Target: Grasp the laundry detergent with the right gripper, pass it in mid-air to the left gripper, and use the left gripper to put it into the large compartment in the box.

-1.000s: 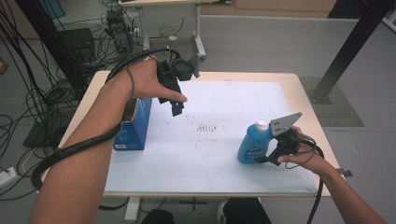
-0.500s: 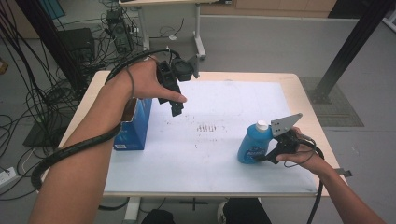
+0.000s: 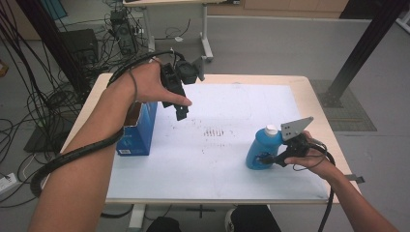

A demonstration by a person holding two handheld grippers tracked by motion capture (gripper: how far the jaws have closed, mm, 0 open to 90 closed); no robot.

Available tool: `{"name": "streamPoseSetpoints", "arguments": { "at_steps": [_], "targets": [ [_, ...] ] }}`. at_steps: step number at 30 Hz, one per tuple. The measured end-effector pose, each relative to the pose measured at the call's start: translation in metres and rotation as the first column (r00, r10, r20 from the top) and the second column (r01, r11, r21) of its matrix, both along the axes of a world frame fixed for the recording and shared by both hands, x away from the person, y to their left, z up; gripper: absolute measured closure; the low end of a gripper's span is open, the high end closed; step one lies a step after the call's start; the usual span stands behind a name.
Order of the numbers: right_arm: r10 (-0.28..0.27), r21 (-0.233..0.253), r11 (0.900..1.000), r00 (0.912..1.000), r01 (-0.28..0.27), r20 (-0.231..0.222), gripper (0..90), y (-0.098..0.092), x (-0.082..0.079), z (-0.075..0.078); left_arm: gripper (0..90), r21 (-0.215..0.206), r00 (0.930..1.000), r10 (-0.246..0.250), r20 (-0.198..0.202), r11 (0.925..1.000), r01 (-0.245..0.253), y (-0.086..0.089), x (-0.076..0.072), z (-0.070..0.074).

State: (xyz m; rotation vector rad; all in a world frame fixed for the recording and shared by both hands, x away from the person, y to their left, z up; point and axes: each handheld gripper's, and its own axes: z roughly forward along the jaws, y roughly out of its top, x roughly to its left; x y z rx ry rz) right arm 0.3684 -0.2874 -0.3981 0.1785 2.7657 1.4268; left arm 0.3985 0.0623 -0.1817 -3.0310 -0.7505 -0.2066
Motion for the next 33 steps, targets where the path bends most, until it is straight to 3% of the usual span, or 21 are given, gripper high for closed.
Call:
{"name": "streamPoseSetpoints", "arguments": {
  "at_steps": [33],
  "targets": [
    [-0.001, 0.007, 1.0, 1.0, 0.001, 0.004, 39.6, -0.0007, 0.0022, -0.0005, 6.8, 0.005, 1.0, 0.001, 0.004, 1.0, -0.001, -0.0006, 0.0014, 0.0008]
  ]
}}
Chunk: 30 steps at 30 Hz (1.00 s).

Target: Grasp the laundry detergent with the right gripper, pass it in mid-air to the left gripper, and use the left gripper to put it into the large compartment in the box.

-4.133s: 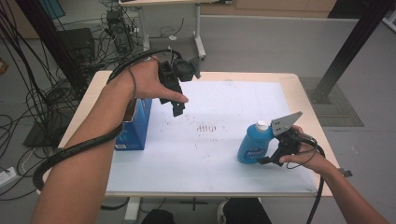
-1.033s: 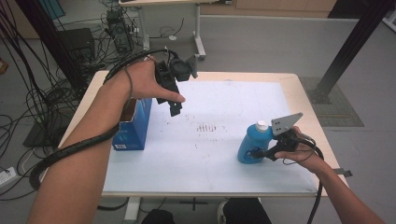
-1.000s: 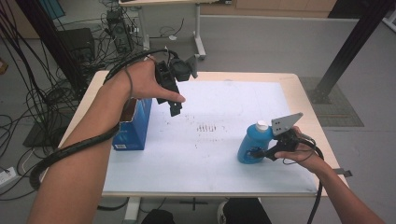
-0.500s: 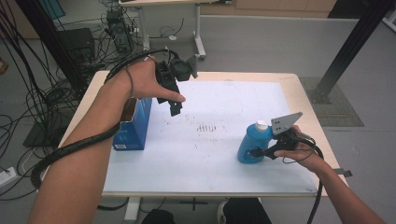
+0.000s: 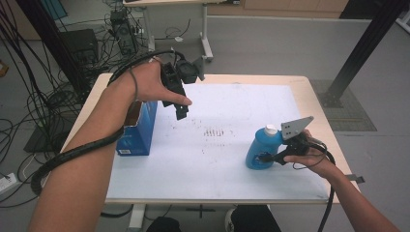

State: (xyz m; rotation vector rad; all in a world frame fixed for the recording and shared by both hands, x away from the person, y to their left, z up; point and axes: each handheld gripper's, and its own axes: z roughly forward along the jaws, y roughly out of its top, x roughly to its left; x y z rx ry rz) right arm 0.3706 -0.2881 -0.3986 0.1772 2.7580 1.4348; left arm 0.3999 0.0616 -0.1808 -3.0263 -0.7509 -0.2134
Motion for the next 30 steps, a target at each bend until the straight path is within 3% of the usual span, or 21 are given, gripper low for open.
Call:
{"name": "streamPoseSetpoints", "arguments": {
  "at_steps": [30],
  "targets": [
    [-0.01, 0.008, 1.0, 0.9999, 0.01, 0.008, 40.0, -0.0002, -0.0014, -0.0009, 6.8, 0.002, 1.0, -0.004, 0.004, 1.0, 0.004, -0.0004, -0.0011, 0.0011]
  ]
}}
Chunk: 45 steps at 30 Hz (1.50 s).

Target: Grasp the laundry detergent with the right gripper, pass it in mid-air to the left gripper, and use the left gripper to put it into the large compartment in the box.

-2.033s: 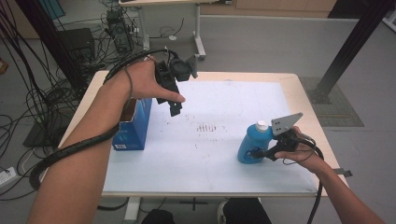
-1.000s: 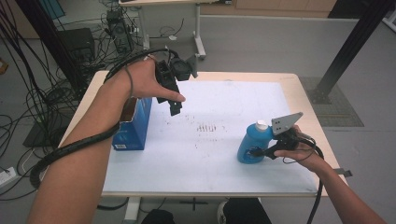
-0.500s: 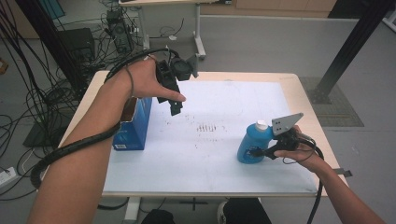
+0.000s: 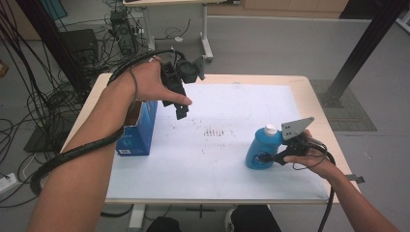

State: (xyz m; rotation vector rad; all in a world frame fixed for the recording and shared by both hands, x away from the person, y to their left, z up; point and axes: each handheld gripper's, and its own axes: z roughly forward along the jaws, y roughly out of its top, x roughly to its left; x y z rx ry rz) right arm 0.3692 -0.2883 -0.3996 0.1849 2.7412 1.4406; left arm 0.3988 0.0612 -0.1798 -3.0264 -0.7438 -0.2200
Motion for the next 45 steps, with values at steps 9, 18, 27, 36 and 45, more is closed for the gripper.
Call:
{"name": "streamPoseSetpoints", "arguments": {
  "at_steps": [9, 18, 27, 36, 45],
  "targets": [
    [-0.002, -0.005, 1.0, 1.0, 0.002, -0.002, 40.6, 0.0003, -0.0003, 0.0005, 6.8, 0.003, 1.0, -0.002, 0.004, 1.0, 0.002, -0.0002, -0.0001, 0.0018],
    [-0.002, -0.003, 1.0, 1.0, 0.002, -0.001, 41.1, 0.0002, -0.0005, 0.0004, 6.8, 0.008, 1.0, -0.002, 0.003, 1.0, 0.002, -0.0018, 0.0001, 0.0021],
    [0.0, -0.004, 1.0, 1.0, 0.0, -0.001, 41.5, 0.0002, 0.0, 0.0006, 6.8, 0.01, 1.0, -0.005, 0.003, 0.9999, 0.005, -0.0037, 0.0002, 0.0026],
    [-0.002, -0.006, 1.0, 1.0, 0.002, -0.001, 41.8, 0.0005, -0.0004, 0.0008, 6.8, 0.007, 1.0, -0.004, 0.004, 1.0, 0.004, -0.0045, 0.0003, 0.0023],
    [-0.001, -0.016, 1.0, 1.0, 0.001, -0.002, 42.0, 0.0012, -0.0003, 0.0019, 6.7, 0.013, 1.0, -0.008, -0.002, 0.9999, 0.008, -0.004, 0.0006, 0.0028]
  ]
}}
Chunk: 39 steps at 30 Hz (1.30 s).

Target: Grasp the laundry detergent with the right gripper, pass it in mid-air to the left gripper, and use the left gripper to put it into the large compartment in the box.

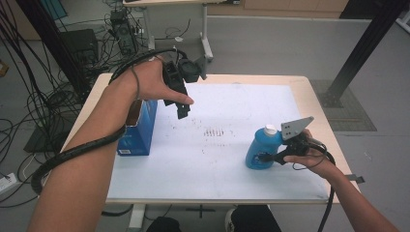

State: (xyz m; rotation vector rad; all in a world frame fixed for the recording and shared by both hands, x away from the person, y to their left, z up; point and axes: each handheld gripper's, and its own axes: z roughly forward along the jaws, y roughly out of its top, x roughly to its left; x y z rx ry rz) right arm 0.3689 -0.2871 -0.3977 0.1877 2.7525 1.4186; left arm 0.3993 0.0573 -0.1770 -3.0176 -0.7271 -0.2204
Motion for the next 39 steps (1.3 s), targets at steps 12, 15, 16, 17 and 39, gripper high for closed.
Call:
{"name": "streamPoseSetpoints", "arguments": {
  "at_steps": [12, 15, 16, 17, 39],
  "targets": [
    [-0.016, -0.009, 1.0, 0.9999, 0.016, 0.0, 42.6, 0.001, -0.002, 0.001, 6.8, -0.003, 1.0, 0.0, -0.002, 1.0, 0.0, 0.001, 0.001, -0.001],
    [-0.023, -0.013, 1.0, 0.9997, 0.023, -0.002, 42.8, 0.001, -0.002, 0.002, 6.8, -0.003, 1.0, -0.002, 0.003, 1.0, 0.002, 0.001, 0.0, 0.002],
    [-0.027, -0.015, 1.0, 0.9996, 0.027, -0.001, 42.8, 0.002, -0.003, 0.002, 6.7, 0.0, 1.0, -0.003, 0.001, 1.0, 0.003, 0.001, 0.0, 0.003],
    [-0.03, -0.016, 0.999, 0.9996, 0.03, -0.001, 43.0, 0.002, -0.003, 0.002, 6.7, 0.001, 1.0, -0.003, 0.002, 1.0, 0.003, 0.001, 0.0, 0.004],
    [-0.156, -0.057, 0.987, 0.9864, 0.153, -0.052, 42.9, 0.014, -0.015, 0.082, 6.7, -0.046, 0.9991, -0.043, 0.006, 0.998, 0.043, 0.01, -0.006, 0.035]
  ]
}}
